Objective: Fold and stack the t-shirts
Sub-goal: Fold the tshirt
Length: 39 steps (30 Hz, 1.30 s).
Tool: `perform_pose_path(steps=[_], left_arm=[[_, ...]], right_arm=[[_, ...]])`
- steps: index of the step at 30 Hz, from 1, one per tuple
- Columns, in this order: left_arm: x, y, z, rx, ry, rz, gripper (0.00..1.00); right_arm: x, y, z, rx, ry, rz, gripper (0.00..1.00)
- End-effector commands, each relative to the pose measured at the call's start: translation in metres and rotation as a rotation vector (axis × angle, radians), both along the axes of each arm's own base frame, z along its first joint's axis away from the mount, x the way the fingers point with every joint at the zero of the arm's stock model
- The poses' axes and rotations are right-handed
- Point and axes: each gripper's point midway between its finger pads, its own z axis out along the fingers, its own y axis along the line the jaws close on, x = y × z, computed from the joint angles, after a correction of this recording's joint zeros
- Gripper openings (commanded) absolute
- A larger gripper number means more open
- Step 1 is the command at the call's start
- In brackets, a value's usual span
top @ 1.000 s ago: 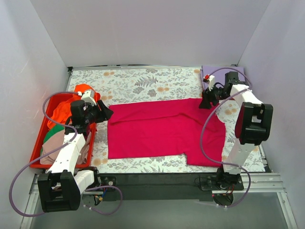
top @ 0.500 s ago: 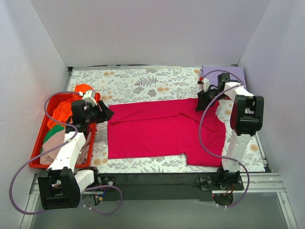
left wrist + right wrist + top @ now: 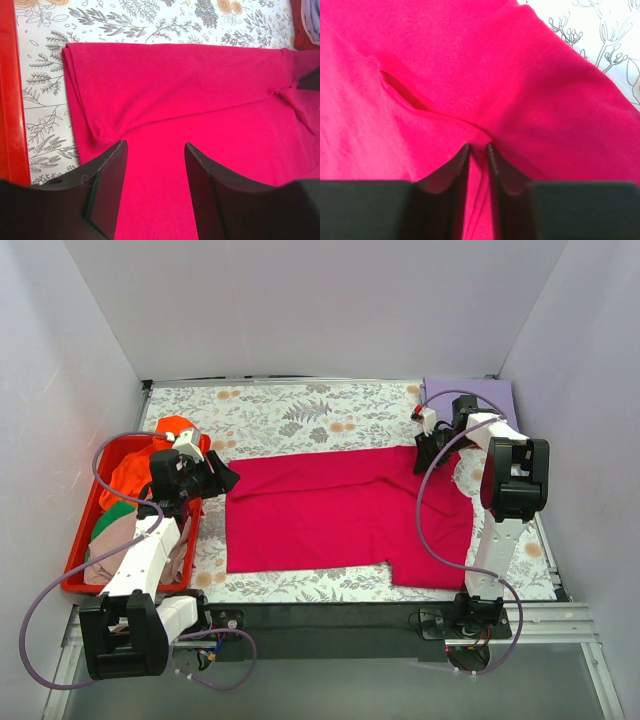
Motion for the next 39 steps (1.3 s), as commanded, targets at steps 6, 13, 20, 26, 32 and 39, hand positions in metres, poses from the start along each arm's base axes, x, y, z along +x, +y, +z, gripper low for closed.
perform_pose_path(steps=[6,13,20,26,32,39], left_arm=[[0.001,-0.002,0.006,0.009,-0.027,-0.021,0.48],[0.0,-0.003,0.007,0.008,-0.029,-0.024,0.48],[0.0,-0.003,0.008,0.006,-0.032,-0.025,0.48],[0.0,-0.002,0.007,0.009,-0.032,-0.021,0.48],[0.0,-0.002,0.008,0.01,-0.036,-0.021,0.48],[0.002,-0.003,0.001,-0.02,-0.003,-0.004,0.48]], right_arm=[[-0.008,0.002,0.029,-0.004,-0.05,0.014,0.01],[-0.05,0.026,0.05,0.012,-0.083,0.107,0.01],[-0.118,0.074,0.042,0.019,-0.021,0.278,0.02],[-0.154,0.097,0.032,-0.06,0.016,0.403,0.37],[-0.134,0.093,0.061,-0.074,-0.078,0.364,0.56],[-0.067,0.026,0.097,-0.031,-0.163,0.067,0.6]])
